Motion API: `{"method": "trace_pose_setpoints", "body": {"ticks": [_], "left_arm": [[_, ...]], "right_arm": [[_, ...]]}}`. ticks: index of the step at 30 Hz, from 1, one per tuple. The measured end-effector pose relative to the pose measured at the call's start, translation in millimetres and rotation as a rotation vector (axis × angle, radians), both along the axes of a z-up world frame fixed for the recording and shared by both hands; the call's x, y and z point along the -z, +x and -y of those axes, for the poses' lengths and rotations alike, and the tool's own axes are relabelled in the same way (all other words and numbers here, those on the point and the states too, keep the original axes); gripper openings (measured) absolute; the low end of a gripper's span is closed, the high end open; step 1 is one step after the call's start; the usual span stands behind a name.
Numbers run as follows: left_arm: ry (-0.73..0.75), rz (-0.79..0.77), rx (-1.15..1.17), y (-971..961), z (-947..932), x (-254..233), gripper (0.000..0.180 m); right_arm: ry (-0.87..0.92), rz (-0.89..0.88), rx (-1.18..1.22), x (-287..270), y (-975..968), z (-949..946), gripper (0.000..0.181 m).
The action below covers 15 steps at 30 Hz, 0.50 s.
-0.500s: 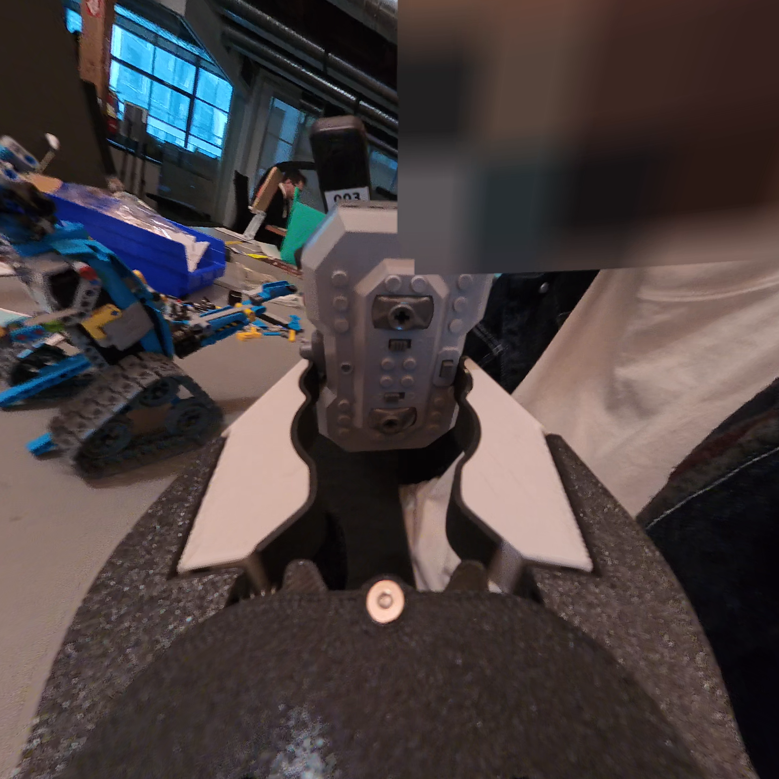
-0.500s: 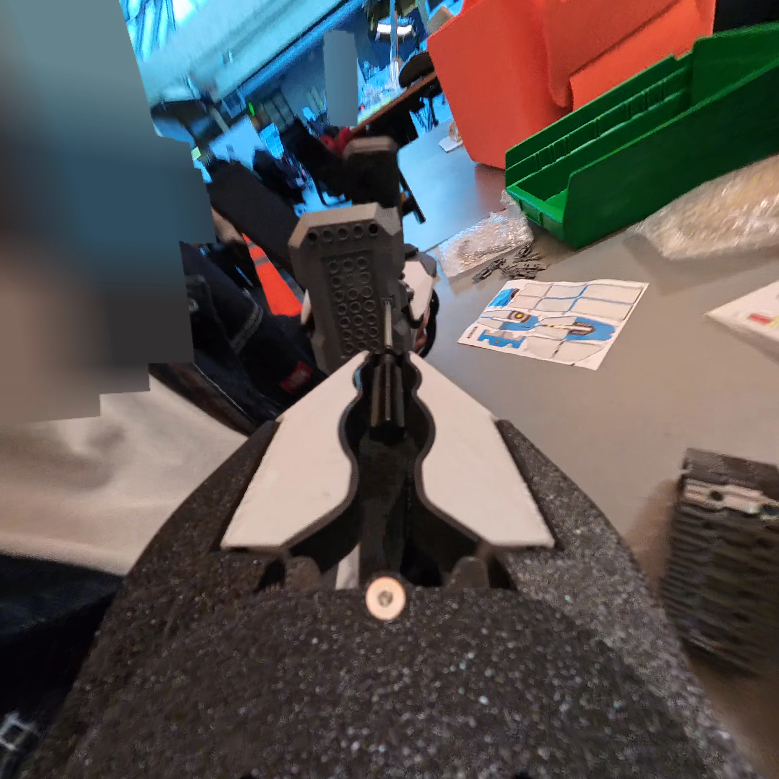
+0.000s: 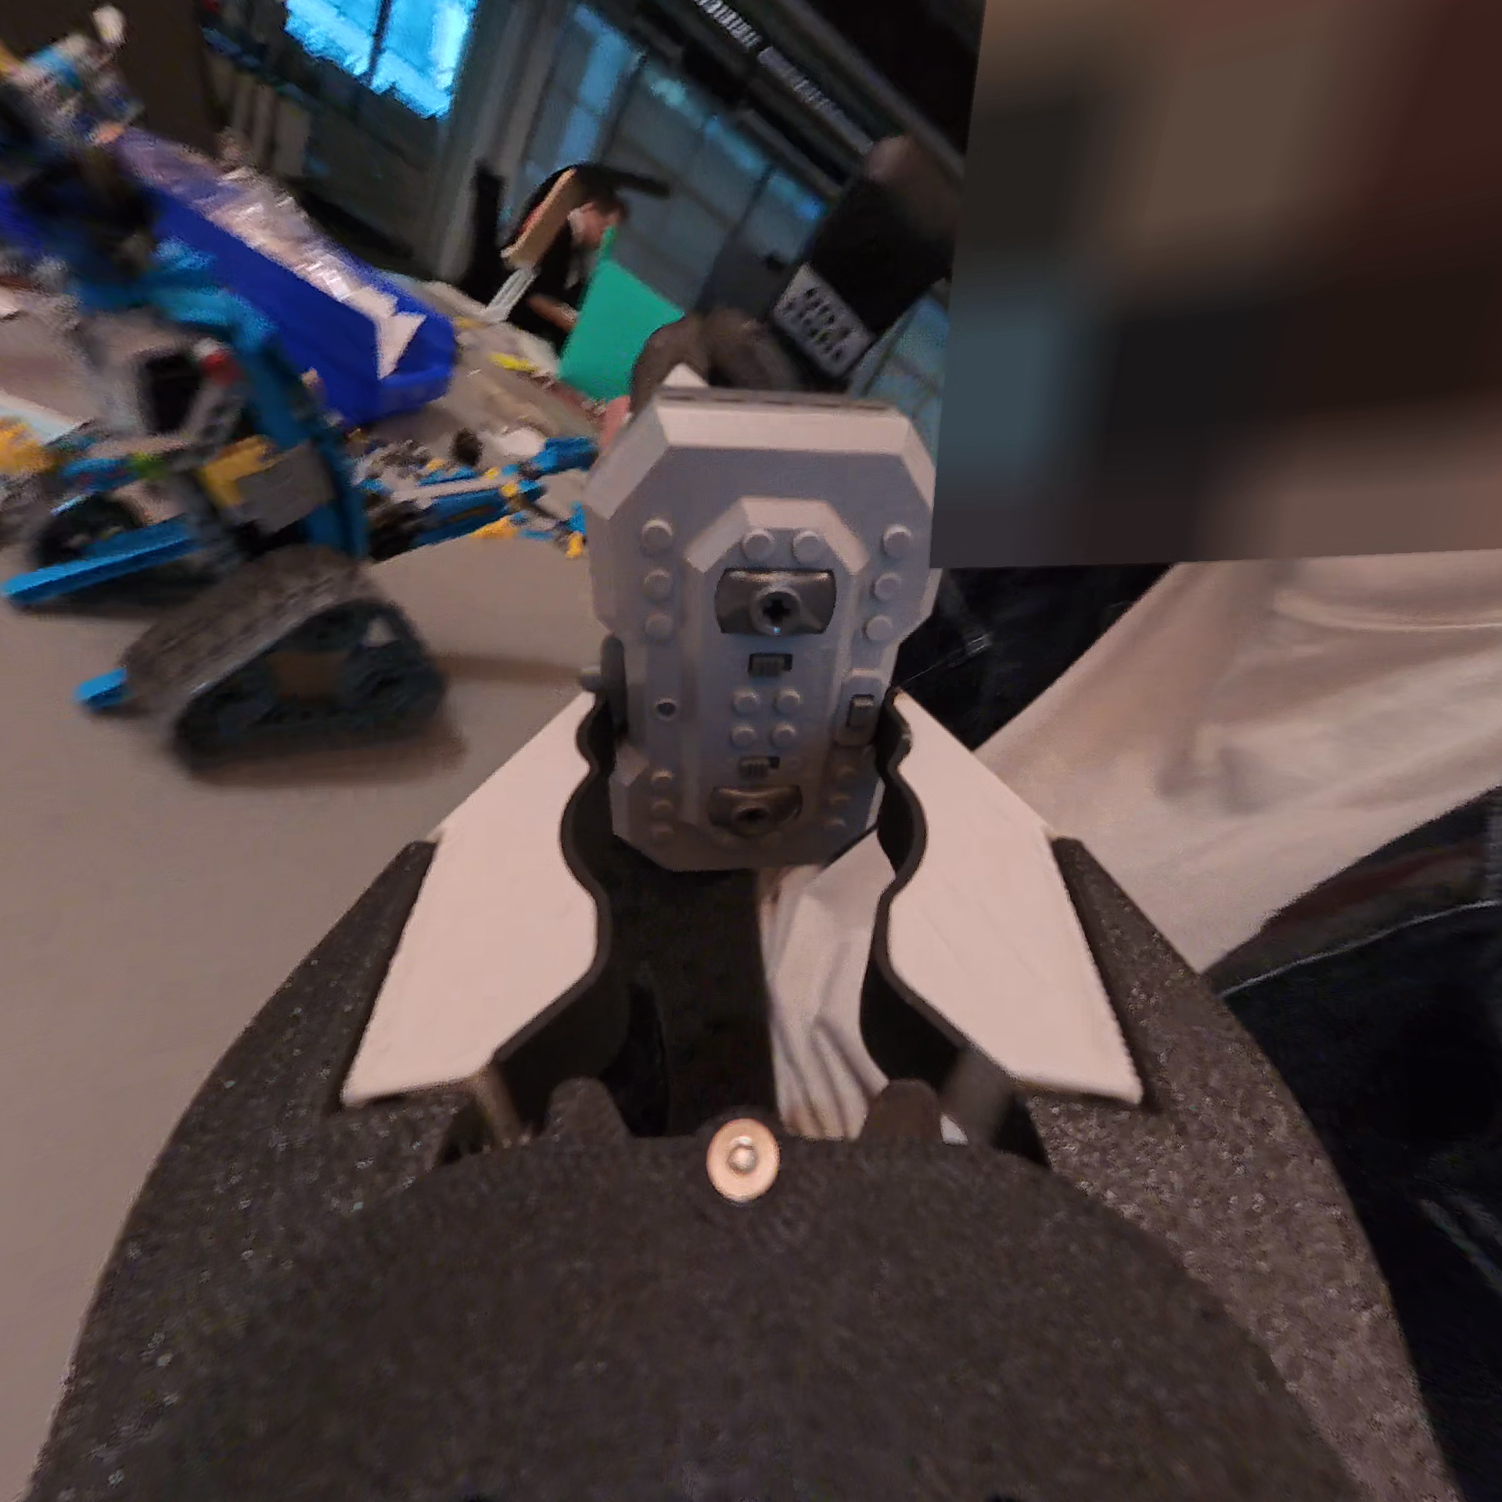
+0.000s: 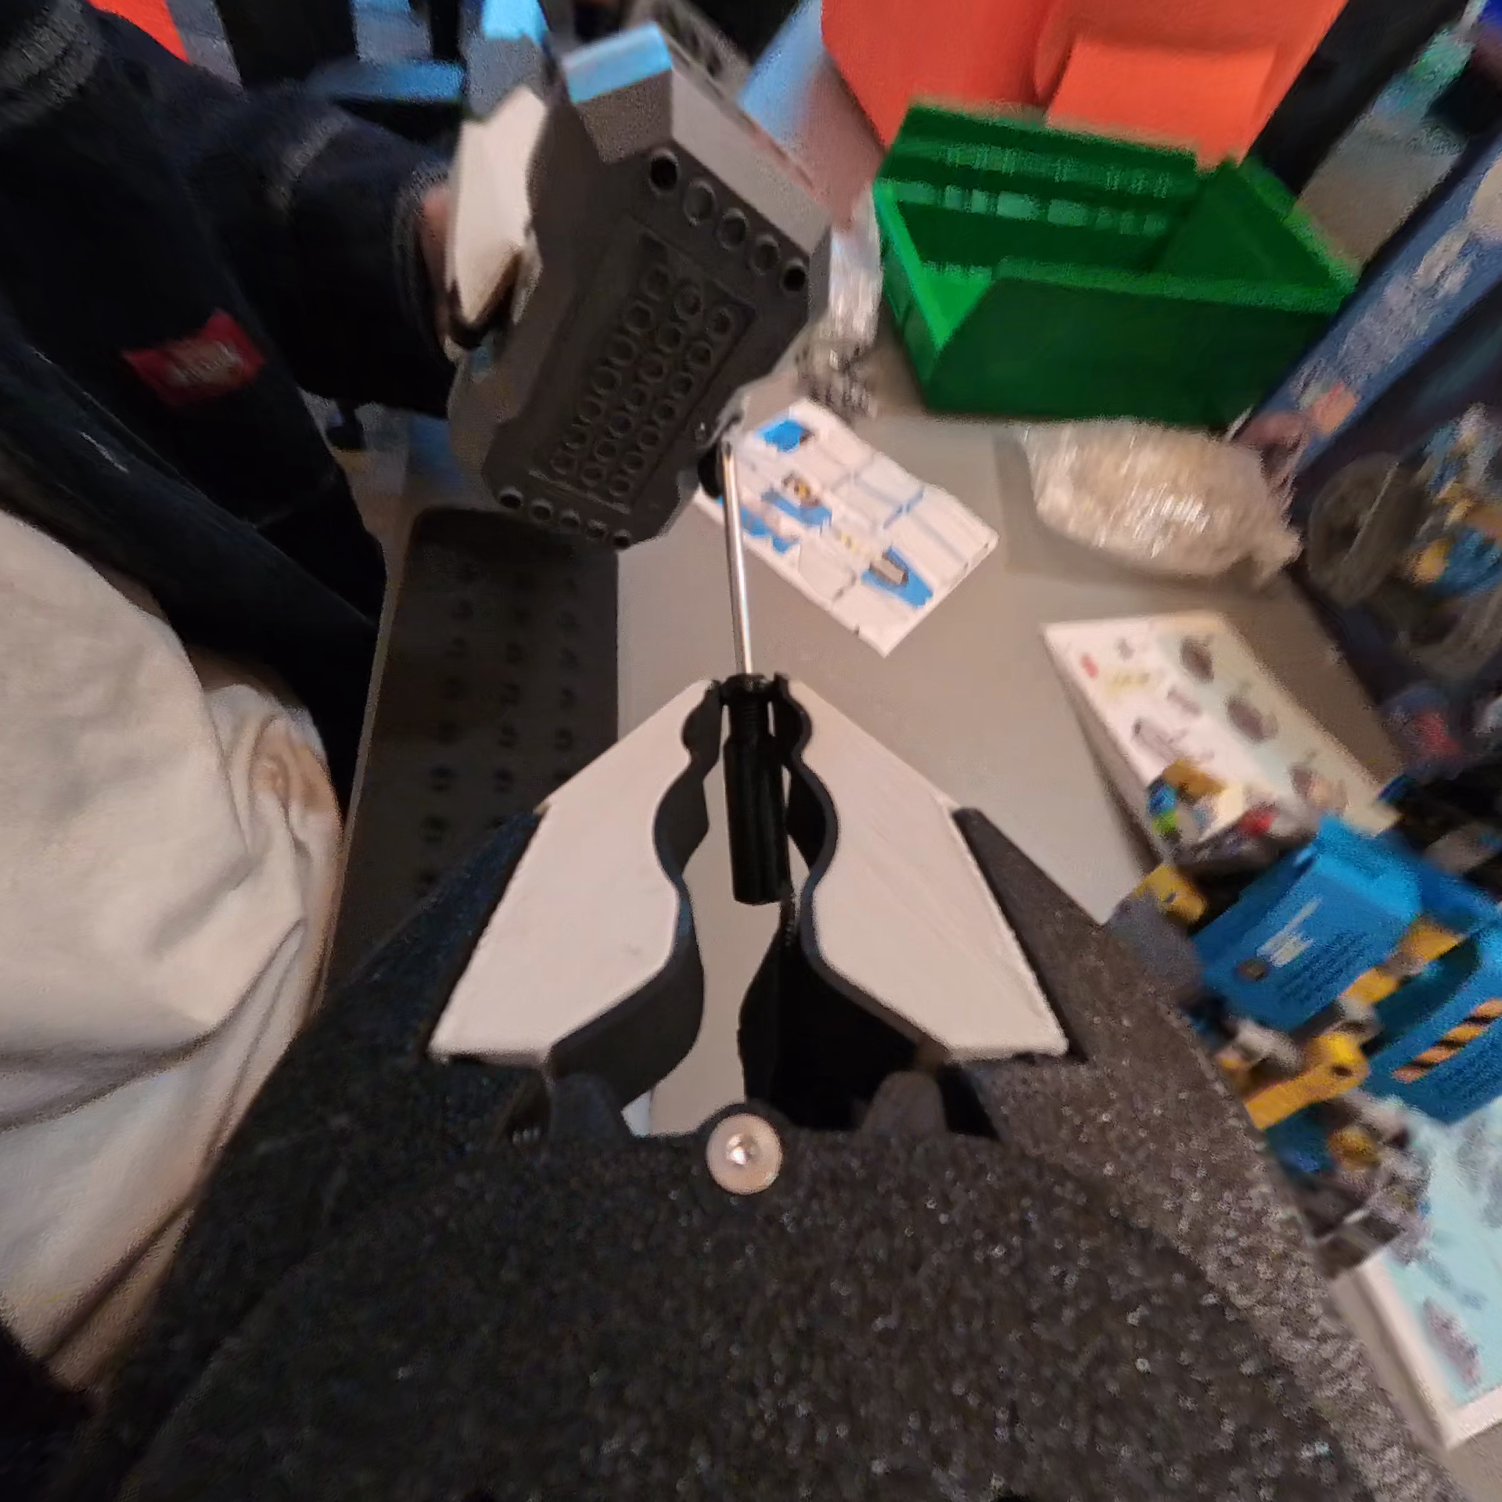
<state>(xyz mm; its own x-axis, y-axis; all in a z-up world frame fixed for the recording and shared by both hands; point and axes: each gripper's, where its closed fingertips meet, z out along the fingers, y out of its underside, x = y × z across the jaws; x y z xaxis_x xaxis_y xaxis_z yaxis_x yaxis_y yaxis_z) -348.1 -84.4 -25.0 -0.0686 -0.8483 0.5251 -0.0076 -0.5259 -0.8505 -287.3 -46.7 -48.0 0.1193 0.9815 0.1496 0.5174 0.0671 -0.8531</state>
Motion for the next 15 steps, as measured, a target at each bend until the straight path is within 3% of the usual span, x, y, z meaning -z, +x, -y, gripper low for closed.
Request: {"method": "trace_pose_setpoints", "body": {"ticks": [6,10,15], "left_arm": [[0.084,-0.169,-0.140,-6.6,-19.9,39.5,0.063],[0.060,-0.103,-0.161,-6.4,-22.8,36.0,0.063],[0.097,-0.107,-0.172,-1.6,-18.3,38.5,0.063]], "right_arm": [[-0.113,0.343,0.121,96.0,20.9,-2.3,0.012],[-0.274,0.326,0.100,117.9,25.2,3.5,0.012],[-0.276,0.299,0.068,128.5,26.7,1.3,0.012]]}}
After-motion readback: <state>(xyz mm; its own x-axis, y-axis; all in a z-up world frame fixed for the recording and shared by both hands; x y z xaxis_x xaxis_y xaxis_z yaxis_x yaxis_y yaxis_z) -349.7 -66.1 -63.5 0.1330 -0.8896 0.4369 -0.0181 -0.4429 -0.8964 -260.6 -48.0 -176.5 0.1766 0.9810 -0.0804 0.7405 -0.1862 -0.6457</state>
